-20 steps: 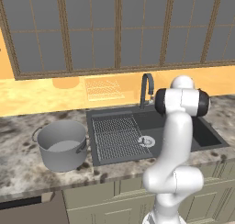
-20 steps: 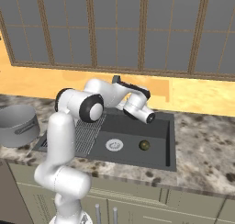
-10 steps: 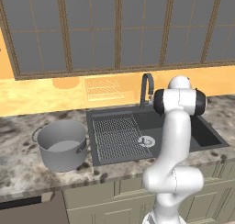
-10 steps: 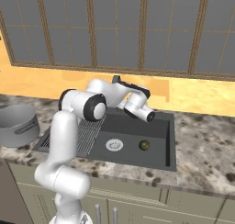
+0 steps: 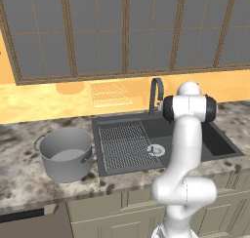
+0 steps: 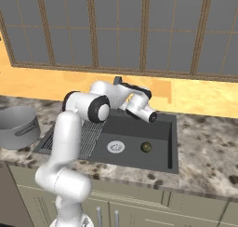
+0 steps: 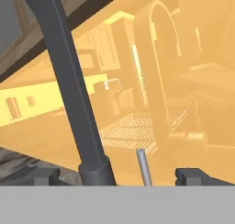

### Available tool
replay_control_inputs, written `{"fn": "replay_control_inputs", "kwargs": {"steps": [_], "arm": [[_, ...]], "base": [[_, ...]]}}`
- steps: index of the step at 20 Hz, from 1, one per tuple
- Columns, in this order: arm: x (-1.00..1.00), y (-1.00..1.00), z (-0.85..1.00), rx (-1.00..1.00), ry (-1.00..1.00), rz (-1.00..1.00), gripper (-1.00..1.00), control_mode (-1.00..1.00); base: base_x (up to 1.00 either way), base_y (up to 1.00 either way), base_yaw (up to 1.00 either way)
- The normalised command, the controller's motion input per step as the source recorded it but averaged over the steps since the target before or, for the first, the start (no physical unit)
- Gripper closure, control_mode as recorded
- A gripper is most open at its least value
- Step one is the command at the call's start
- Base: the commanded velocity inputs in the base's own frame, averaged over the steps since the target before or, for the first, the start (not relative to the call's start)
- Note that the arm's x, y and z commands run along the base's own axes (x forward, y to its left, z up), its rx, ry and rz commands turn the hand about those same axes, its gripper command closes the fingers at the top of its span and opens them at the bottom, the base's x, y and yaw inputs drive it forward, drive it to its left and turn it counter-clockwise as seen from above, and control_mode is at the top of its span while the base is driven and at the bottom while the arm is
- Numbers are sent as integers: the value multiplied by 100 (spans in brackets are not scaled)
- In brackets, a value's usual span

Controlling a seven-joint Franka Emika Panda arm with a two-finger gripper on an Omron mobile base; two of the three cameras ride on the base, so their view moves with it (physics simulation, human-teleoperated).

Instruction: Dump the squash from the pot into the sink. Then turn on the water and wash the squash. Then turn off the water and put the squash back in the pot.

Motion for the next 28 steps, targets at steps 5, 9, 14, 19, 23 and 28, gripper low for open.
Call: {"fn": "replay_control_inputs", "kwargs": {"steps": [5, 9, 14, 19, 23, 28], "arm": [[19, 0, -6, 0, 2, 0, -100, -100], [23, 0, -5, 1, 1, 0, -100, -100], [19, 0, -10, 0, 1, 0, -100, -100], [14, 0, -13, 0, 0, 0, 100, -100], [16, 0, -13, 0, 1, 0, 100, -100], [11, -13, -3, 1, 1, 0, 100, -100]], "base": [[0, 0, 0], [0, 0, 0], [0, 0, 0], [0, 0, 0], [0, 0, 0], [0, 0, 0]]}}
